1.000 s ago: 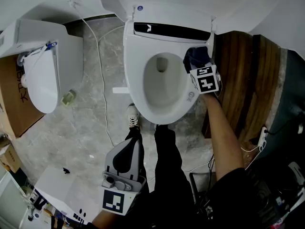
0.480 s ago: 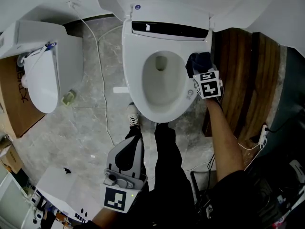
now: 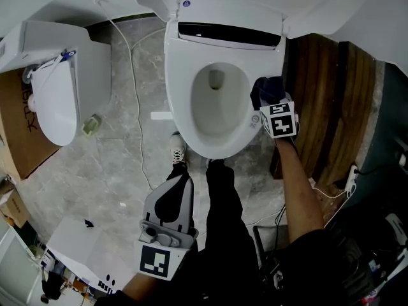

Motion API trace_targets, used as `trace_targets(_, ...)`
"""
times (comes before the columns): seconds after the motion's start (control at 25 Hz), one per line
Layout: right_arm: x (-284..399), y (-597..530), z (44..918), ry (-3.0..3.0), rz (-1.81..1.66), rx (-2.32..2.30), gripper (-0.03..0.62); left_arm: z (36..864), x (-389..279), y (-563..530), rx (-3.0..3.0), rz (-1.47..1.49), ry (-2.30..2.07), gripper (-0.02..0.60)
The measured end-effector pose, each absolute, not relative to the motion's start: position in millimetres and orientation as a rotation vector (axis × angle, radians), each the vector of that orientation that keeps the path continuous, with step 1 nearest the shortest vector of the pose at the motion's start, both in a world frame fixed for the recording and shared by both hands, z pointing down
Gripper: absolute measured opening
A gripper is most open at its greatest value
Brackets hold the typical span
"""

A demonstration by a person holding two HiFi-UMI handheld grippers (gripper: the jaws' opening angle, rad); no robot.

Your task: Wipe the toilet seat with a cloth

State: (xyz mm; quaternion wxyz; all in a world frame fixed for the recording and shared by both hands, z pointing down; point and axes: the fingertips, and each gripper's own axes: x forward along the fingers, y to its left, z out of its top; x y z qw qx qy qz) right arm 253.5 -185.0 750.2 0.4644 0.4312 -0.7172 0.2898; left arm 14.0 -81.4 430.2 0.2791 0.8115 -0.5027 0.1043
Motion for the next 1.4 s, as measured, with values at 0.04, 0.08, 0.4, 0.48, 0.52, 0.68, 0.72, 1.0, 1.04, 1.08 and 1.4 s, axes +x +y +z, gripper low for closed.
trace_targets(0.04,253,-181,750,-1.761,0.714,1.051,0.094,430,14,-81,2.179,0.28,-1.348,0.011)
trace_targets(0.08,253,-177,751,-1.761,0.712,1.042,0.094,429,15,-80,2.18,0.281,-1.348,0.011)
trace_targets(0.4,249,-146,753,-1.77,0.706,0.975,0.094,429,15,-79,2.185,0.283,-1.349,0.011)
trace_targets(0.48,248,-138,754,-1.78,0.701,0.956,0.094,429,16,-77,2.186,0.282,-1.348,0.011)
trace_targets(0.52,247,-135,754,-1.782,0.703,0.947,0.094,429,17,-77,2.186,0.281,-1.347,0.011)
trace_targets(0.68,244,-121,754,-1.786,0.715,0.909,0.094,429,18,-74,2.188,0.281,-1.345,0.011)
trace_targets(0.72,243,-119,754,-1.79,0.717,0.902,0.094,429,19,-74,2.188,0.281,-1.345,0.011)
trace_targets(1.0,234,-95,754,-1.806,0.713,0.843,0.095,430,19,-73,2.194,0.284,-1.344,0.011)
trace_targets(1.04,233,-92,754,-1.806,0.709,0.832,0.095,430,19,-73,2.195,0.283,-1.344,0.011)
trace_targets(1.08,232,-89,754,-1.805,0.704,0.821,0.095,430,20,-72,2.195,0.282,-1.343,0.011)
trace_targets(1.4,223,-64,757,-1.812,0.649,0.725,0.095,432,23,-70,2.199,0.281,-1.338,0.011)
